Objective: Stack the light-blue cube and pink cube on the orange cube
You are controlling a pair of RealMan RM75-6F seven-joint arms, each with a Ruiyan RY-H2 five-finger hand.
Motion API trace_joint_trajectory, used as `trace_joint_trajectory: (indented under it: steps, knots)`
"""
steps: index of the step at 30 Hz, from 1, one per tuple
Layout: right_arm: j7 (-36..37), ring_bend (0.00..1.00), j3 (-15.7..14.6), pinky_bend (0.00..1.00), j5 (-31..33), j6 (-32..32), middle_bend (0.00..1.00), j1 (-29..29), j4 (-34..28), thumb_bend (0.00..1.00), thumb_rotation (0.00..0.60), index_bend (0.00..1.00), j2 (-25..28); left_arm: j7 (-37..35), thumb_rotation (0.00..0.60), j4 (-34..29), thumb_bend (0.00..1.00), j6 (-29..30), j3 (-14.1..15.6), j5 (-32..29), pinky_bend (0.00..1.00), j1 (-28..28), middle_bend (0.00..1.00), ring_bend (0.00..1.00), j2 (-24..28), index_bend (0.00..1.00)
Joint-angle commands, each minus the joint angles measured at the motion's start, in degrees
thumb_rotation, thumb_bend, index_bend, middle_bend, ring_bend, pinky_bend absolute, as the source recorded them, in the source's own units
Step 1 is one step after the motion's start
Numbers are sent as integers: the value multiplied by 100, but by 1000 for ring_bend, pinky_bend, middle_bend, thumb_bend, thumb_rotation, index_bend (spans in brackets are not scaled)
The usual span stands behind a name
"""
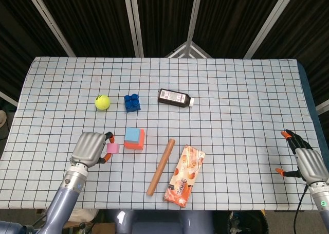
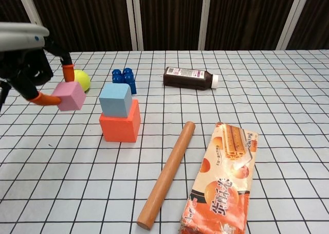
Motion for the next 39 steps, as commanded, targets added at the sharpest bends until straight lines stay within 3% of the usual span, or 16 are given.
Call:
trace_joint_trajectory:
  steps: [1, 6, 13, 23, 39]
  knots:
    - [-17, 60, 0, 157, 9, -12, 15, 5, 4, 128, 600, 0, -6, 70, 600, -66, 350, 47, -536, -616, 871, -336, 853, 825, 155, 459]
    - [-42, 60, 3, 157, 22, -25, 15, 11, 5, 129, 600, 0, -10, 138, 600, 327, 349, -80, -970, -1317, 871, -776, 853, 826, 22, 459]
    - [-2, 61, 12, 157, 40, -44, 15, 16, 41, 129, 600, 0, -14, 81, 600, 848, 350, -363, -1205, -1898, 871, -1227, 853, 825, -270, 459]
    - [33, 60, 16, 157, 44, -55, 15, 20, 65, 128, 600, 0, -15, 124, 600, 1284, 349, -539, -1152, -2219, 871, -1734, 853, 825, -623, 459]
    - [163, 61, 6, 157, -12, -1, 15, -5, 110, 129, 600, 0, 4, 386, 600, 1349, 350, 12, -935, -2440, 871, -2072, 853, 825, -818, 459]
